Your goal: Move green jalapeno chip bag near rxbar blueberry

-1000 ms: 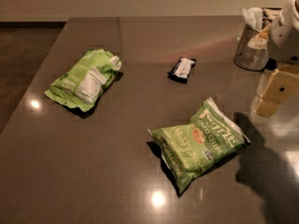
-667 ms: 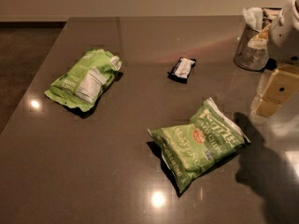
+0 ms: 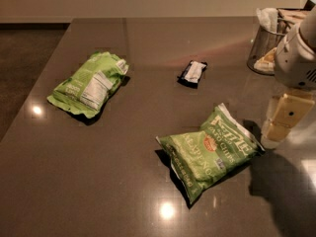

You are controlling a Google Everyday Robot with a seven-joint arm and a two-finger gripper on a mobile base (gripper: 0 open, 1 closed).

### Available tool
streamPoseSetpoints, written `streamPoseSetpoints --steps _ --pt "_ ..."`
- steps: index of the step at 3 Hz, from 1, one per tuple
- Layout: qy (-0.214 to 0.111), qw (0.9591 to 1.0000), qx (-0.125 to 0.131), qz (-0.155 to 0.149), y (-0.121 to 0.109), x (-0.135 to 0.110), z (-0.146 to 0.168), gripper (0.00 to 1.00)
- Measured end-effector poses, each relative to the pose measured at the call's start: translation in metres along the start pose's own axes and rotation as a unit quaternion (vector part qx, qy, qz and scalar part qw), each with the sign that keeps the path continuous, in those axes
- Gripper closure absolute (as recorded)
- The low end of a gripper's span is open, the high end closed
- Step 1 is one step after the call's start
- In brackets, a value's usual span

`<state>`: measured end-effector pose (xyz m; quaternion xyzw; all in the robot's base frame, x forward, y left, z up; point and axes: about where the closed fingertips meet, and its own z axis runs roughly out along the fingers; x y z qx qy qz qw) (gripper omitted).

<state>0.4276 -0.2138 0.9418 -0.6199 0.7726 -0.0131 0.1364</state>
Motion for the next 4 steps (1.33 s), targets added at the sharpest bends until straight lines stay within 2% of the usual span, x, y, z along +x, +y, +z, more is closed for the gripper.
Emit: streamPoseSetpoints --steps 1,2,4 --pt "-0.003 0.9997 -0.017 -0.016 0.01 -0.002 0.017 0.0" --pt "0.004 0.9983 -0.037 -0.045 0.022 -0.011 0.038 0.0" --pt "0.023 0.9924 -0.067 -0.101 0.036 -0.033 0.079 0.0"
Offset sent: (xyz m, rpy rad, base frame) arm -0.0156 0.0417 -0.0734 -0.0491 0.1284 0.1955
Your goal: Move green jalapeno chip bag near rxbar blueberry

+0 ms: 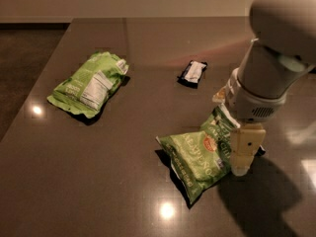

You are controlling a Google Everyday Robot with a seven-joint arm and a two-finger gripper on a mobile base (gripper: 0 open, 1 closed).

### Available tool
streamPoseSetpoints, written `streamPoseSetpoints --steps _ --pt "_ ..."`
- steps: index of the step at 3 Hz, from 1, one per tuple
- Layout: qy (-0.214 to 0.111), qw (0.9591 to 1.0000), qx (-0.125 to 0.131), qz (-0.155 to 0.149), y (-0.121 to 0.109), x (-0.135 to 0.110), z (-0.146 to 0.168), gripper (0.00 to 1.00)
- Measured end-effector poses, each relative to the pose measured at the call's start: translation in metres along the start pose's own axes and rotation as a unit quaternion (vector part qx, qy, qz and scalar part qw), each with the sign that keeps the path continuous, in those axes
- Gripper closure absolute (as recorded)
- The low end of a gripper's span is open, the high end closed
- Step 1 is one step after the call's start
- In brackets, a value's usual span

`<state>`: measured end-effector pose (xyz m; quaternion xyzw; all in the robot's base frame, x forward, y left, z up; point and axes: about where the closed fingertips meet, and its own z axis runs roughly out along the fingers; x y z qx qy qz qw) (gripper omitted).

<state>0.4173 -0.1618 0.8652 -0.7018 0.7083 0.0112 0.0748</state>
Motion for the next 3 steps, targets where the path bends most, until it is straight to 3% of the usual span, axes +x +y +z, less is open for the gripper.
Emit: streamPoseSetpoints --steps 2,3 --pt "0.033 0.9989 -0.02 -0.028 -0.001 -0.006 0.018 0.41" --pt "0.053 0.9984 -0.01 -0.019 -0.021 -0.004 -0.002 0.64"
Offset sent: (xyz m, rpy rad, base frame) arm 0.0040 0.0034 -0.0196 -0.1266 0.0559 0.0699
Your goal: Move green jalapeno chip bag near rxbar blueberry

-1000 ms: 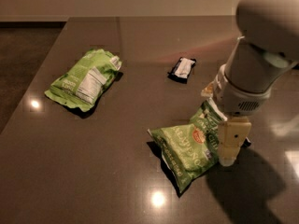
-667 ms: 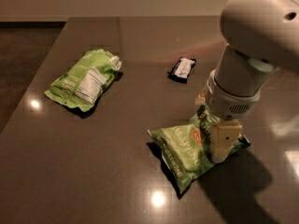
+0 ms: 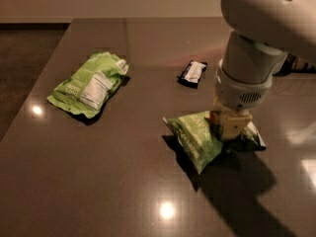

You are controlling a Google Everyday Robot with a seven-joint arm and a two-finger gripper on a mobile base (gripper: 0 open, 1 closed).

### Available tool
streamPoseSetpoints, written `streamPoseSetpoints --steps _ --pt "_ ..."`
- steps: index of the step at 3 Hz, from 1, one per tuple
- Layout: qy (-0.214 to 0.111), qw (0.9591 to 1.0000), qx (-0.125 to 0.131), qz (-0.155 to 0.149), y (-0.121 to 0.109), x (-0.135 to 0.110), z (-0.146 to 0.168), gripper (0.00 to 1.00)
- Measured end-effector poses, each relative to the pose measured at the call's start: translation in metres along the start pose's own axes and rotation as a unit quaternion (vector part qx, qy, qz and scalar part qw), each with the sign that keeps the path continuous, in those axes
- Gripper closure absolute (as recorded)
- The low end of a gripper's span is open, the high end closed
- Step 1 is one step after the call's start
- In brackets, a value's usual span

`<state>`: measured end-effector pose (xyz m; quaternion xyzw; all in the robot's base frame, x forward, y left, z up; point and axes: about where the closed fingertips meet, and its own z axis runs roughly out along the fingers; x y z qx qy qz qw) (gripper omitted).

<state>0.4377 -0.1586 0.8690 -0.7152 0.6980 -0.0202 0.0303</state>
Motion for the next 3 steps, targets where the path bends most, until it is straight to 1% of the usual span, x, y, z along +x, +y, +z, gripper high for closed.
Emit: streamPoseSetpoints --steps 1,2,3 --pt "0.016 0.999 0.03 0.028 -0.045 0.007 -0.038 0.88" --pt "0.02 0.9952 0.067 0.068 -0.1 0.017 -0.068 1.0" --pt "-0.001 0.9892 0.091 0.115 -0.15 0.028 -0.082 1.0"
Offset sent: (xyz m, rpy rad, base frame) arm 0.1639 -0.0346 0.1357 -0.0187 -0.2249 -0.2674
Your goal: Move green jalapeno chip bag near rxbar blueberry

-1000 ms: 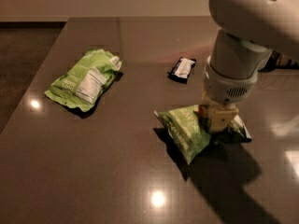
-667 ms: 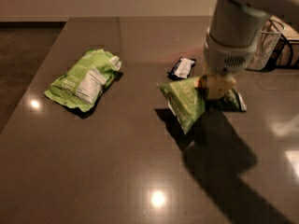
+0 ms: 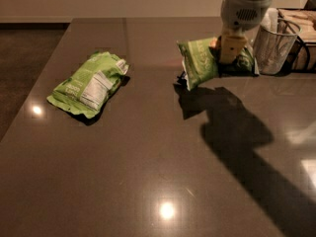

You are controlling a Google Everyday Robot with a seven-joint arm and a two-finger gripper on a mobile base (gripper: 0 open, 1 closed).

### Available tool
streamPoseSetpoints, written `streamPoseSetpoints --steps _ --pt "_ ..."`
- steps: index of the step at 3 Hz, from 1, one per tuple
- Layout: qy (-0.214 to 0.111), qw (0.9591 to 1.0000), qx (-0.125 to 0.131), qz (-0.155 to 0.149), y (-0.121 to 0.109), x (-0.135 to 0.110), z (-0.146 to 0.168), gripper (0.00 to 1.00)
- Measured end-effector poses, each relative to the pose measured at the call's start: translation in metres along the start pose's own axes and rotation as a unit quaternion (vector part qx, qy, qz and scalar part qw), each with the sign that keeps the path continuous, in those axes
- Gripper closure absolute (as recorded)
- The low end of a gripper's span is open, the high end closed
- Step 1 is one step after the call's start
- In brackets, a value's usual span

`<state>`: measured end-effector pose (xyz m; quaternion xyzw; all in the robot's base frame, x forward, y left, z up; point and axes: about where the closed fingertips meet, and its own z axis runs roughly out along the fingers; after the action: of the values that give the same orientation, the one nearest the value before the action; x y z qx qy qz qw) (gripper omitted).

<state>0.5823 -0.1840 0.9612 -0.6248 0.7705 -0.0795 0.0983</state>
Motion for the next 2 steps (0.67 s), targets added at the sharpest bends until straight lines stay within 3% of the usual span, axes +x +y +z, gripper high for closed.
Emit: streamPoseSetpoints --steps 1,2 --pt "-0.03 0.9985 0.015 0.043 -0.034 -0.006 0.002 1.0" --pt "-0.044 0.9944 0.031 0.091 -0.049 -0.007 0.008 0.76"
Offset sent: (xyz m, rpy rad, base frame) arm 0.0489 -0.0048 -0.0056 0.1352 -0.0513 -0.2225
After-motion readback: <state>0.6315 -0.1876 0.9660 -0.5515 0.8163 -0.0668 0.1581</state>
